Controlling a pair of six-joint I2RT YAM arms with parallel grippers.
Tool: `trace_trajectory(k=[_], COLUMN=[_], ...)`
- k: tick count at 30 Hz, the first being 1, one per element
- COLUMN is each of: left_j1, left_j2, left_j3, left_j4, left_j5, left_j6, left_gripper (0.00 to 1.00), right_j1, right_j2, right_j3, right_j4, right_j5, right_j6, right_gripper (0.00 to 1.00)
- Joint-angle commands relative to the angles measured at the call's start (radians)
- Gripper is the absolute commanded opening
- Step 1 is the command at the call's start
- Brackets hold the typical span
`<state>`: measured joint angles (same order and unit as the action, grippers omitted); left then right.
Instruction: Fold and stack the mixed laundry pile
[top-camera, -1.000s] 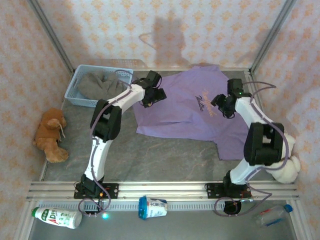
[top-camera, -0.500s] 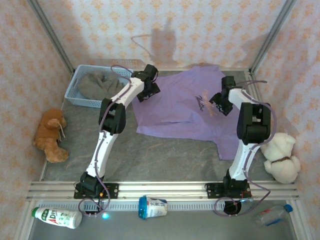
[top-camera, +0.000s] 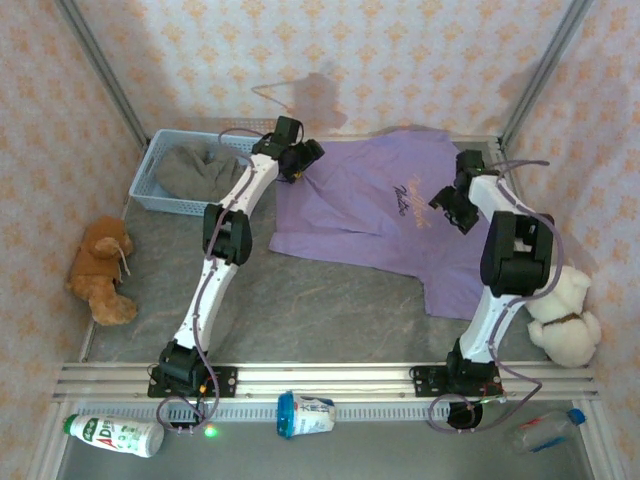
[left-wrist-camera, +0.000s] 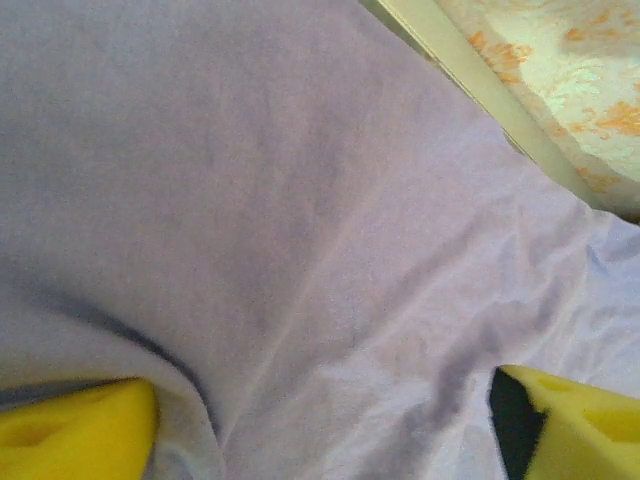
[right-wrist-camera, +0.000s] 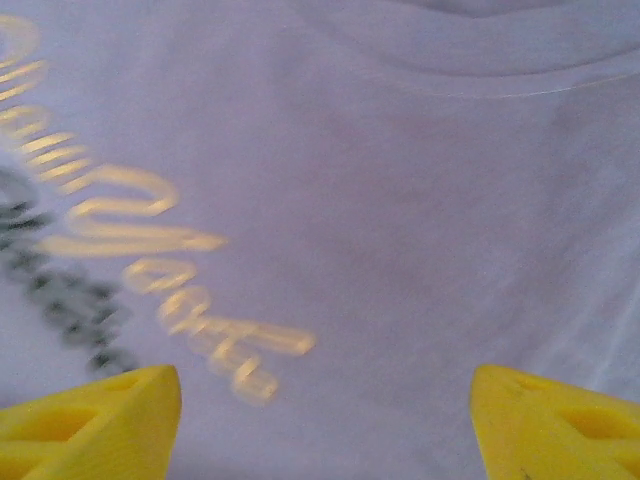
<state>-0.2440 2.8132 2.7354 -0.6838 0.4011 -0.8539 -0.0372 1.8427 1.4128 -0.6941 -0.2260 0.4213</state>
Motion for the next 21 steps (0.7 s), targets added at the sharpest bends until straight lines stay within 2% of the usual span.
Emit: trace_trajectory(k=[1,4,6,11,14,18,21], left_j1=[0.0,-0.004,-0.01,-0.032,-0.043,-0.048,-0.05], left_j2=[-0.126,-0.265,-0.378,-0.713,-0.856,-0.989,-1.01], left_j3=[0.009,-0.099,-0.246,-0.799,-1.047,-1.313,-1.424], left_j4=[-0.055,-0.162,-0.206,-0.125,-0.072,0.006,0.074], left_j5=[0.068,0.058,0.018,-0.099,-0.163,-0.232,-0.217], left_j6=[0.096,0.201,0.256,0.293,0.286,0.271,0.278], left_gripper=[0.93,0.94,0.94,0.91,0.89,0.82,0.69], right_j1=[0.061,0.083,0.089,0.094,0.094,0.094,0.093], right_j2=[-0.083,-0.11,-0.123,-0.107,-0.084,-0.035,0.013], right_j3=[0.005,-0.037,-0.063,-0.085,-0.079,-0.039,0.008], right_j4=[-0.046,-0.001,0.033,0.054,0.053,0.043,0.03], right_j5=[-0.057,-0.1,-0.13,-0.173,-0.169,-0.129,-0.109], right_j6=[-0.047,-0.011,0.007,-0.01,-0.022,-0.025,-0.025], right_gripper=[0.74,0.74,0.73,0.7,0.69,0.68,0.64])
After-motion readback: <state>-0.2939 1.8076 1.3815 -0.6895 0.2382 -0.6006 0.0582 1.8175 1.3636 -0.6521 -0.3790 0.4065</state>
